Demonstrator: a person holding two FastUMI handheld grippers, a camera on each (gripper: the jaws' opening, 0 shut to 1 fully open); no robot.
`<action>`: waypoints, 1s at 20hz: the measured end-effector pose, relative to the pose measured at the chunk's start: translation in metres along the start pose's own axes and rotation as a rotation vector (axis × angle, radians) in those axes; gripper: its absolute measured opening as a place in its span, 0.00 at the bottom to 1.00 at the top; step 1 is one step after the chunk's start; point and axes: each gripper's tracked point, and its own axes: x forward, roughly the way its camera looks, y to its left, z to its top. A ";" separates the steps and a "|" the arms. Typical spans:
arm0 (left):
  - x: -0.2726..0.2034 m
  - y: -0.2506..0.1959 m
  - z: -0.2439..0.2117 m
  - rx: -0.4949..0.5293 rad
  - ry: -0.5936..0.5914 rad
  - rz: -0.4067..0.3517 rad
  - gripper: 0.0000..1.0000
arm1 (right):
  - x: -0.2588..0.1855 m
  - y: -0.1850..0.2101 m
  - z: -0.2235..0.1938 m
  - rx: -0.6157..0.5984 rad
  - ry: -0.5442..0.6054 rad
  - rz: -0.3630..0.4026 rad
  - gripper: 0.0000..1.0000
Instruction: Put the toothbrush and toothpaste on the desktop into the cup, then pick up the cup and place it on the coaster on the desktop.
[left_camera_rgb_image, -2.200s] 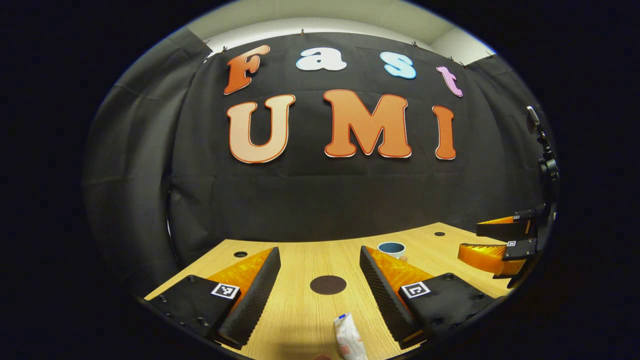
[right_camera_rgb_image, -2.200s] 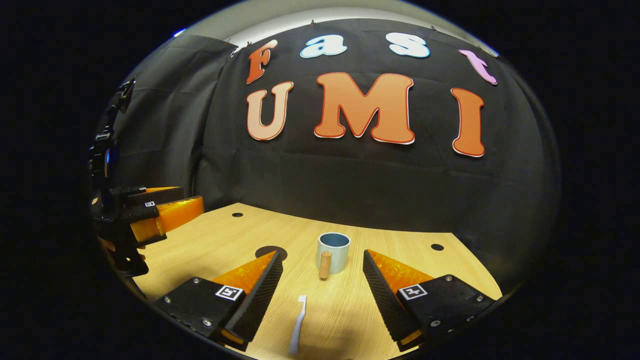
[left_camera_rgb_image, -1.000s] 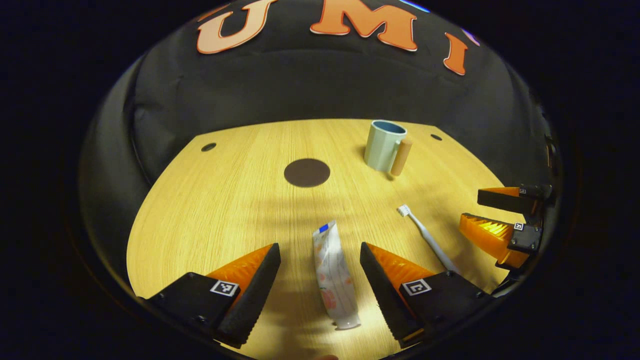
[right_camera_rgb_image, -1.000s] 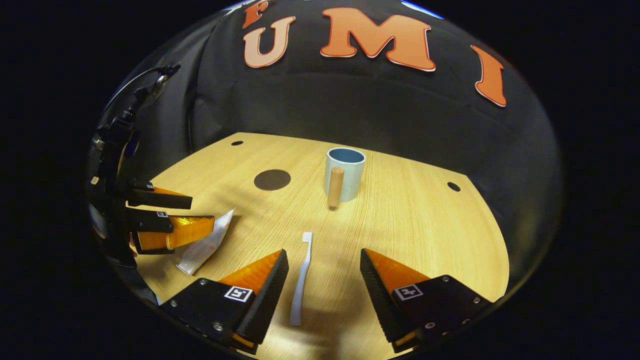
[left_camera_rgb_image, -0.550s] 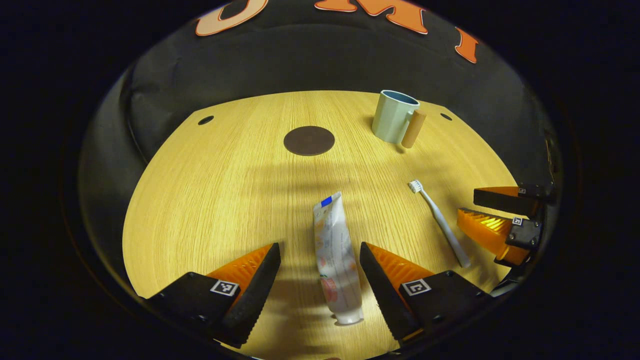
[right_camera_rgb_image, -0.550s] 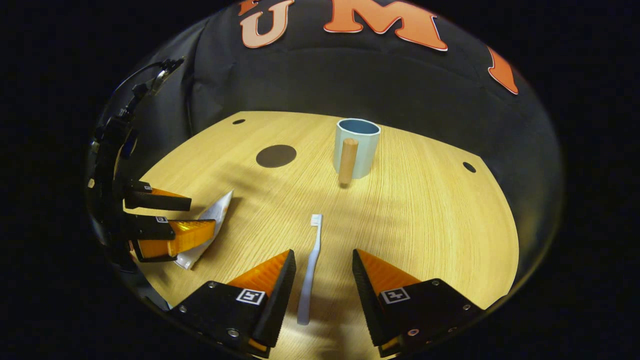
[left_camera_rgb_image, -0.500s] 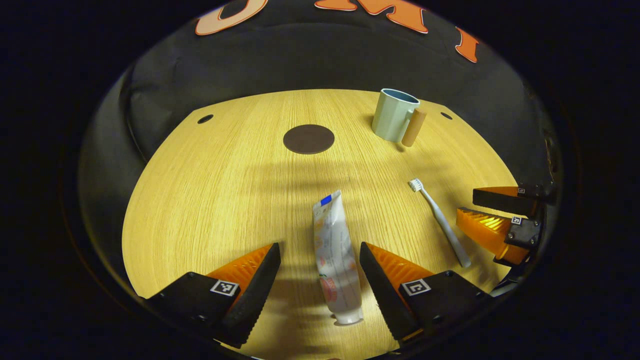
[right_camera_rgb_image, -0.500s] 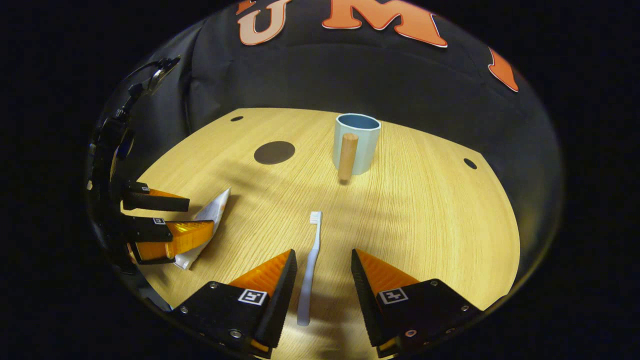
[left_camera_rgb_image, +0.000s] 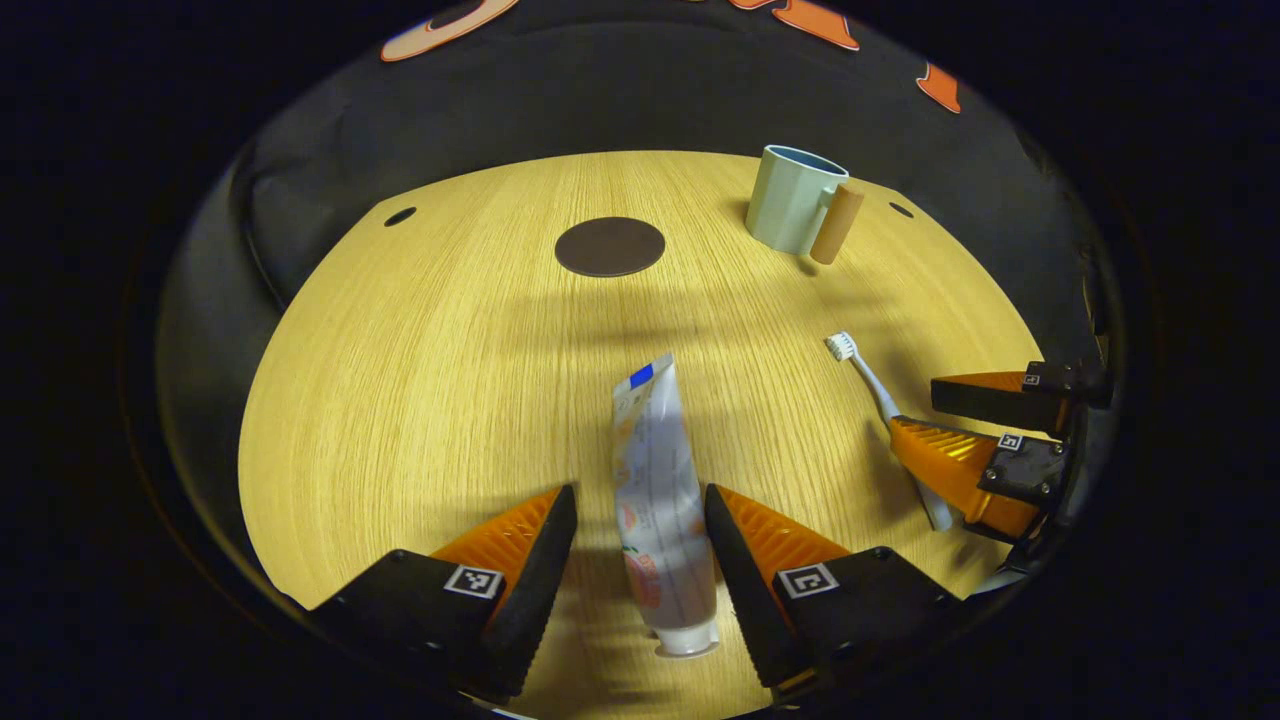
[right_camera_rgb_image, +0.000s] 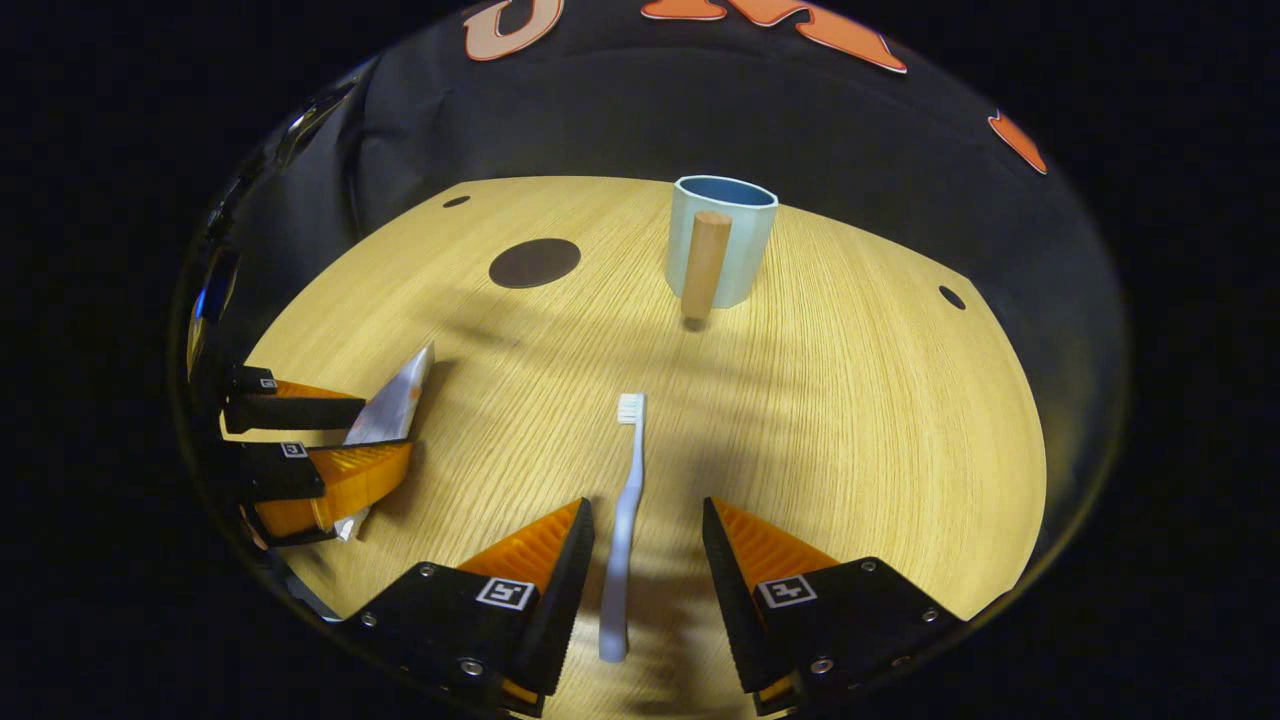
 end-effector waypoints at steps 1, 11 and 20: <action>0.001 0.002 -0.001 -0.012 0.008 0.005 0.78 | 0.001 0.002 0.000 -0.005 0.005 0.002 0.63; 0.000 0.008 -0.001 -0.089 0.025 -0.015 0.41 | 0.005 0.008 0.000 0.040 0.049 0.023 0.41; -0.003 0.012 0.000 -0.145 0.000 -0.058 0.19 | 0.006 0.011 0.004 0.143 0.047 0.084 0.07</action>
